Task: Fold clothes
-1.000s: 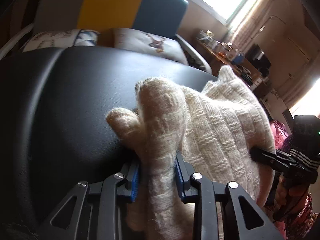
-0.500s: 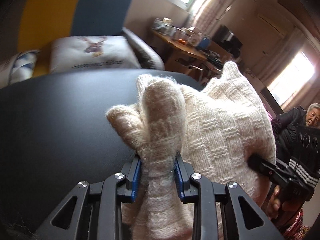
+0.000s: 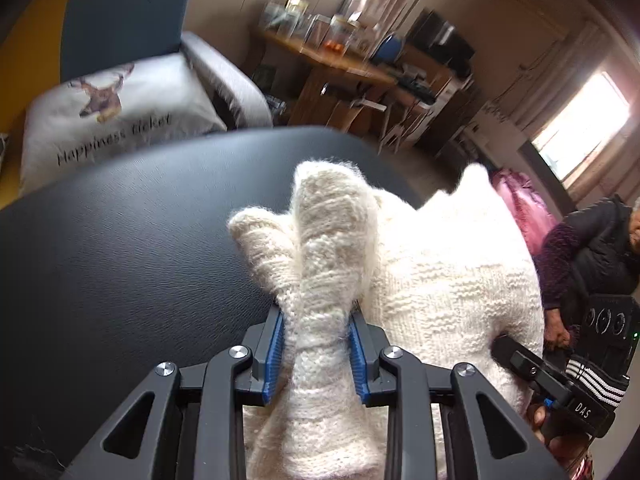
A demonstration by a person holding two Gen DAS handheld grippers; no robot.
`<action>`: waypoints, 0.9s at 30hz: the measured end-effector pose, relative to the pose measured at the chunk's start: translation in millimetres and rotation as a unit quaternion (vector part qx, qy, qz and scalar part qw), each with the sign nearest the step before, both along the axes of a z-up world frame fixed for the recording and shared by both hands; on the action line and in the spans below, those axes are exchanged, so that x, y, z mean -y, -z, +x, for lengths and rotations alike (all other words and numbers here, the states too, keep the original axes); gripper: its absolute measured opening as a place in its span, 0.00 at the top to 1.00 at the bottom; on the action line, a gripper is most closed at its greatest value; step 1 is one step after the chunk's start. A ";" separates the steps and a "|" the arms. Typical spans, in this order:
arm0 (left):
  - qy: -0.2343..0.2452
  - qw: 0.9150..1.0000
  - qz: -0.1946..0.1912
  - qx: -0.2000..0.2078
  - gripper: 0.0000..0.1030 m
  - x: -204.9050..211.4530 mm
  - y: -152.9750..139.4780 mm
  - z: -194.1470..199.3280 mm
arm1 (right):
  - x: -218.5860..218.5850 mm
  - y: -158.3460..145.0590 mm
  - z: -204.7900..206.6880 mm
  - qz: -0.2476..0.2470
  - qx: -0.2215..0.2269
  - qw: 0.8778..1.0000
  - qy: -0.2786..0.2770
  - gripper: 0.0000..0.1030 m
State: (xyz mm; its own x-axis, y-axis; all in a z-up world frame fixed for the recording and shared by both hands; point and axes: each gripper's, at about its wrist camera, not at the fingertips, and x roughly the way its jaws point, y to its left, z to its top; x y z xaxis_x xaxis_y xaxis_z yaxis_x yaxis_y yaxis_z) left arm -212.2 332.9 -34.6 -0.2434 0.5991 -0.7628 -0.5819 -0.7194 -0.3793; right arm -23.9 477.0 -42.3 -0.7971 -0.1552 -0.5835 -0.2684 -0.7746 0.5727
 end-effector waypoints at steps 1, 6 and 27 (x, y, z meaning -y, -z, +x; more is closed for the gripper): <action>-0.002 1.000 -0.007 0.001 0.73 -5.3 5.4 -3.5 | -9.9 7.7 -3.5 -0.011 0.009 1.000 0.007 0.53; -0.008 0.999 -0.034 0.016 0.71 -17.7 33.1 -18.6 | -35.3 38.2 -11.9 -0.049 0.029 0.998 0.019 0.50; -0.021 0.999 0.047 0.005 0.67 63.9 3.7 35.8 | -6.0 -9.0 14.4 0.094 0.055 0.991 0.077 0.26</action>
